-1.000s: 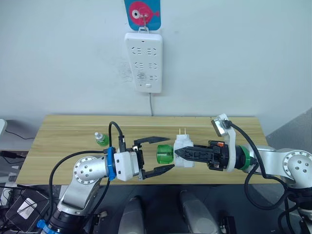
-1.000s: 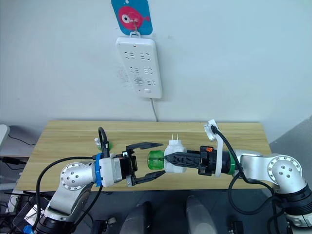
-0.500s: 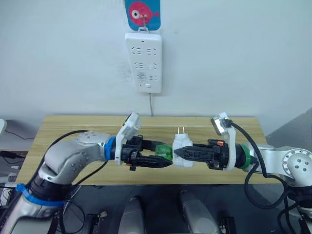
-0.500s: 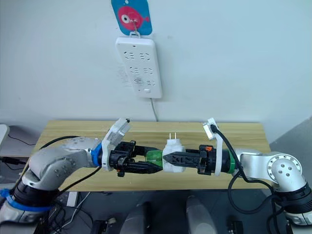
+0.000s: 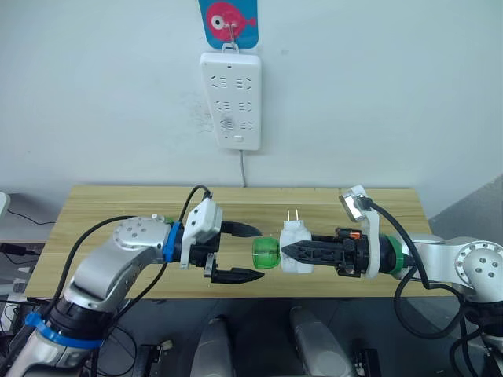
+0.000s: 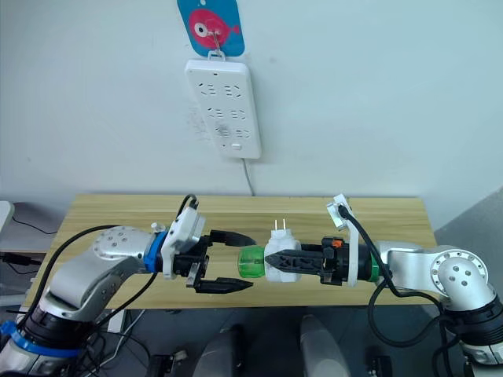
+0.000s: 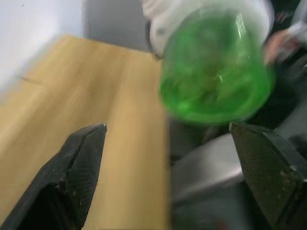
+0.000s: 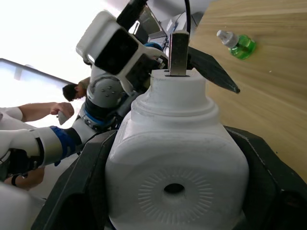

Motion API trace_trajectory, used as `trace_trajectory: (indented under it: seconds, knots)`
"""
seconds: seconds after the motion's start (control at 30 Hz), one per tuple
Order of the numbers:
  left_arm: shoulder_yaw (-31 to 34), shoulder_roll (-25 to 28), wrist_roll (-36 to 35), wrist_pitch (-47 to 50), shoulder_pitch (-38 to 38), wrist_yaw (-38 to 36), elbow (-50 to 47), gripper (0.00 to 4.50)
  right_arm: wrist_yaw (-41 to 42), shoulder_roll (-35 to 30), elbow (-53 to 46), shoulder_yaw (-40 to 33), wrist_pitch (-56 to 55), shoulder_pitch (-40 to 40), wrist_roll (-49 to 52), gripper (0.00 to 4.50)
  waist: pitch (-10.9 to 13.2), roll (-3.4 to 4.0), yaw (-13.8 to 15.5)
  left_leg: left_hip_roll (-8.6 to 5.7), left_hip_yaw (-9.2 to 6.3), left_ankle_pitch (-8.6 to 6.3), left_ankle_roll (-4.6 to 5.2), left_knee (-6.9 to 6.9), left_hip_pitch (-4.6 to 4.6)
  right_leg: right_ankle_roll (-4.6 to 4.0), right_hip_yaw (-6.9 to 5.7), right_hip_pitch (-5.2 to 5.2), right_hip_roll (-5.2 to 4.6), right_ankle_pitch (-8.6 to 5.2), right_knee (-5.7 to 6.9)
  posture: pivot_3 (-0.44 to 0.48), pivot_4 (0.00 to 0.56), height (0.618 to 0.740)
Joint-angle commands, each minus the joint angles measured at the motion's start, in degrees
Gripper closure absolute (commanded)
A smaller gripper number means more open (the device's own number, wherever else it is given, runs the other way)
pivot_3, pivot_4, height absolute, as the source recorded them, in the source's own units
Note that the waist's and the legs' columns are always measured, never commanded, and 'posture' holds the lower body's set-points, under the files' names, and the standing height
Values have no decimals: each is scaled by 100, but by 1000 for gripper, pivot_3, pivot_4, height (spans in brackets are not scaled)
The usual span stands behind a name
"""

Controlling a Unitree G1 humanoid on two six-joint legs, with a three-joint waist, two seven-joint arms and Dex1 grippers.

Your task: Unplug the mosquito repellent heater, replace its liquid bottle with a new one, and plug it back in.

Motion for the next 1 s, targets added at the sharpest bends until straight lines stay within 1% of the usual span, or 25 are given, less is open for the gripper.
trace_trajectory:
  seconds: [0.03, 0.1, 0.17, 0.23, 0.33, 0.47, 0.57, 0.67, 0.7, 0.73, 0.8, 0.83, 0.9, 0.93, 0.97, 1.0]
  knots:
    - [233, -388, 642, -1586, 331, 219, 42, 241, 45, -15, -154, -104, -26, -14, 211, 1464, 0, 0, 3, 0, 1, 0, 0, 1, -2, 0, 1, 0, -1, 0, -4, -189, 252, 740]
    - [302, -641, 842, -2333, 484, 281, 94, 241, 39, -1, -150, -94, -30, -25, 204, 1464, 0, -1, 10, -2, 6, 0, 0, 3, -2, 0, 5, 1, -5, 0, -3, -186, 253, 740]
    - [263, -722, 960, -2884, 665, 182, 32, 241, 44, 7, -147, -87, -27, -38, 190, 1464, 0, 0, 13, -2, 6, 0, 0, 4, -2, 1, 5, 1, -5, 0, -2, -186, 253, 740]
    - [243, -797, 1008, -3019, 798, 295, -96, 241, 47, 8, -145, -86, -23, -45, 188, 1464, 0, 0, 9, -2, 6, 0, 0, 4, -1, 2, 5, 1, -4, 0, -2, -184, 253, 740]
    - [225, -1055, 1123, -3089, 742, 654, -182, 241, 31, 23, -143, -75, -31, -61, 196, 1464, 0, 0, 1, -1, 6, 0, 0, 4, 0, 4, 6, 1, -3, -1, 0, -183, 253, 740]
    - [163, -1124, 1102, -3070, 721, 717, -270, 241, 6, 35, -148, -61, -37, -71, 214, 1464, 0, 0, -3, -2, 6, 0, 0, 6, -1, 7, 6, 2, -3, -1, 0, -183, 254, 740]
    - [116, -1046, 1015, -2990, 761, 631, -353, 860, -2, 34, -148, -57, -34, -75, 221, 1464, 0, 0, -6, -2, 6, 0, 0, 5, 0, 6, 5, 2, -2, -1, 0, -183, 253, 740]
    - [120, -936, 857, -2821, 743, 549, -481, 1805, -2, 28, -148, -54, -37, -76, 214, 1464, 0, 0, -7, -2, 4, 0, 0, 4, 0, 6, 4, 2, -2, -1, 1, -179, 254, 740]
    - [128, -849, 755, -2643, 712, 499, -540, 2080, 4, 25, -142, -51, -36, -79, 204, 1464, 0, 0, -6, -2, 4, 0, 0, 4, 0, 7, 4, 2, -2, -1, 1, -177, 254, 740]
    - [127, -723, 639, -2474, 651, 374, -594, 2238, 10, 21, -133, -49, -32, -81, 196, 1464, 0, 0, -7, -1, 3, 0, 0, 4, 0, 6, 4, 2, -1, -1, 2, -175, 254, 740]
    - [139, -420, 231, -1539, 486, 321, -758, 2237, 35, 12, -124, -50, -7, -88, 169, 1464, 0, 0, -8, -1, 1, 0, 0, 5, 0, 8, 2, 2, -1, -2, 3, -172, 256, 740]
    - [118, -151, -135, -739, 350, 285, -872, 2237, 43, 9, -120, -51, 4, -89, 165, 1464, 0, 0, -8, -1, 1, 0, 0, 5, 0, 11, 2, 2, 0, -4, 4, -169, 255, 740]
    - [173, 390, -1376, 1311, 30, 533, -1011, 2237, 76, 6, -120, -41, 31, -97, 128, 1464, 0, -1, -11, -1, -2, 0, 0, 6, 0, 12, 1, 2, 1, -5, 5, -166, 254, 740]
    - [240, 649, -2211, 2314, -209, 560, -891, 2237, 85, 11, -123, -29, 36, -101, 114, 1464, 1, -1, -10, 0, -4, 0, 0, 6, 0, 13, 0, 2, 1, -5, 7, -166, 255, 740]
    - [294, 815, -2721, 2942, -395, 510, -773, 2237, 92, 16, -126, -20, 39, -103, 104, 1464, 1, -1, -12, 0, -5, 0, 0, 6, 1, 14, -1, 3, 1, -6, 8, -166, 255, 740]
    - [311, 938, -3006, 3319, -557, 370, -648, 2237, 99, 20, -130, -10, 37, -104, 95, 1464, 1, 0, -18, 0, -7, 0, 0, 6, 0, 15, -4, 2, 3, -6, 7, -166, 255, 740]
